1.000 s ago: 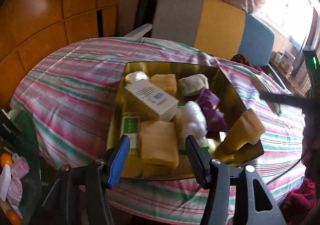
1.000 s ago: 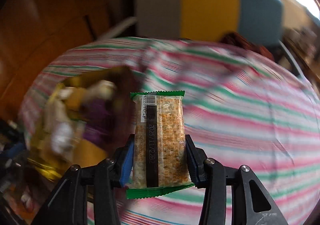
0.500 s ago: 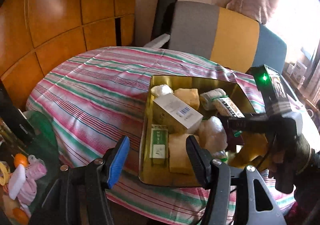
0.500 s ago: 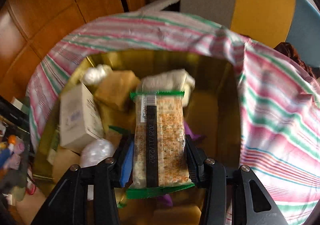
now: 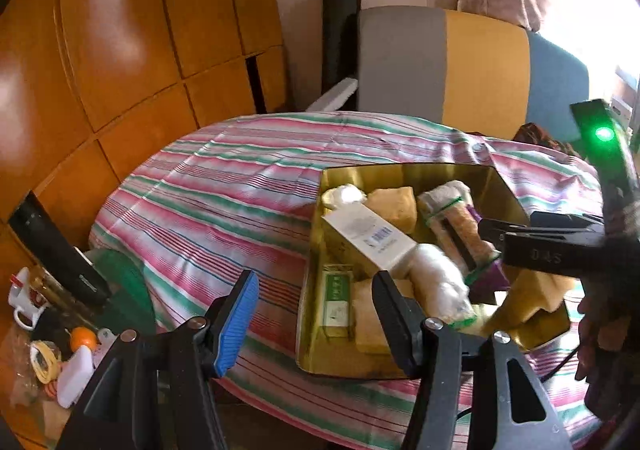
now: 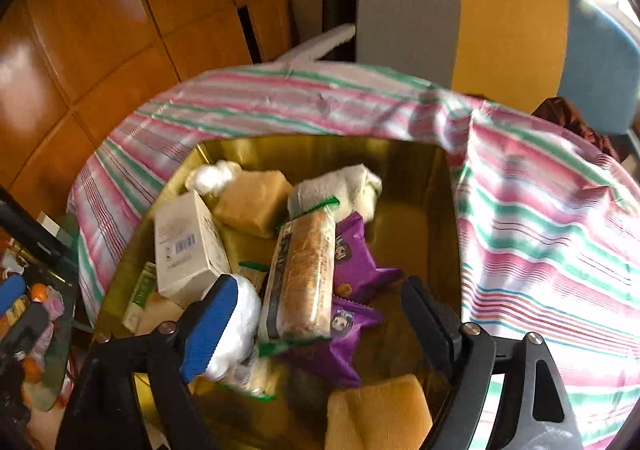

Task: Organize objects
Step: 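Carry the cracker pack into the gold tray and open the right gripper, then move both grippers back from the tray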

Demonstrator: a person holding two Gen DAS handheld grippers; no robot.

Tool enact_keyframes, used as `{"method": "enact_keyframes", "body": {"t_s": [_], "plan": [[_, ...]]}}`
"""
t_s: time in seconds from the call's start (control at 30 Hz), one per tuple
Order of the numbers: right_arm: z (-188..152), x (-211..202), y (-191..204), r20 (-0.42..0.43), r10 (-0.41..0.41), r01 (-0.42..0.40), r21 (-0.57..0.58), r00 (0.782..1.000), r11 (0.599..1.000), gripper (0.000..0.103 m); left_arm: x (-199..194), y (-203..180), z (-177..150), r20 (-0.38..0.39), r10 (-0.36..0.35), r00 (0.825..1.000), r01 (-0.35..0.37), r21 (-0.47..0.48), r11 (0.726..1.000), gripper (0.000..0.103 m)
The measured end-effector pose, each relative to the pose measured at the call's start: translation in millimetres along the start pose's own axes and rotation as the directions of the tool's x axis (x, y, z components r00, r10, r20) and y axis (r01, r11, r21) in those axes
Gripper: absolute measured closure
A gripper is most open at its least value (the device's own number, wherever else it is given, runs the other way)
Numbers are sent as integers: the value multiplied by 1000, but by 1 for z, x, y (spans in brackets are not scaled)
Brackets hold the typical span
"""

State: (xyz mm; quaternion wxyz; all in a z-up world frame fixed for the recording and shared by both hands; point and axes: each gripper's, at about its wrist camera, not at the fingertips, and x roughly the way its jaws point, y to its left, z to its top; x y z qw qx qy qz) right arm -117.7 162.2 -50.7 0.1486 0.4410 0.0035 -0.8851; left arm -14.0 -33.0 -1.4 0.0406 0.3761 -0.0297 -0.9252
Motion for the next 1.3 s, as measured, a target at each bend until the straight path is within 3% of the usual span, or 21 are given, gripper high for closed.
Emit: {"method": "enact_keyframes", "body": {"t_s": [0.3,0.63,1.3], "plan": [[-40,-57,-7,144,-136,130,49,980,990,14,-8,-10,-3,1,-138,990,138,-43,990,43],[-76,-93,-8,207,-172,165,53,963,985,13,-20,-25,-5,46,-107,993,109,-40,993,43],[-89,-94,-10,212,-164,153,67,964,986,13,-22,-32,-7,62,-98,993,99,-14,995,47]]}}
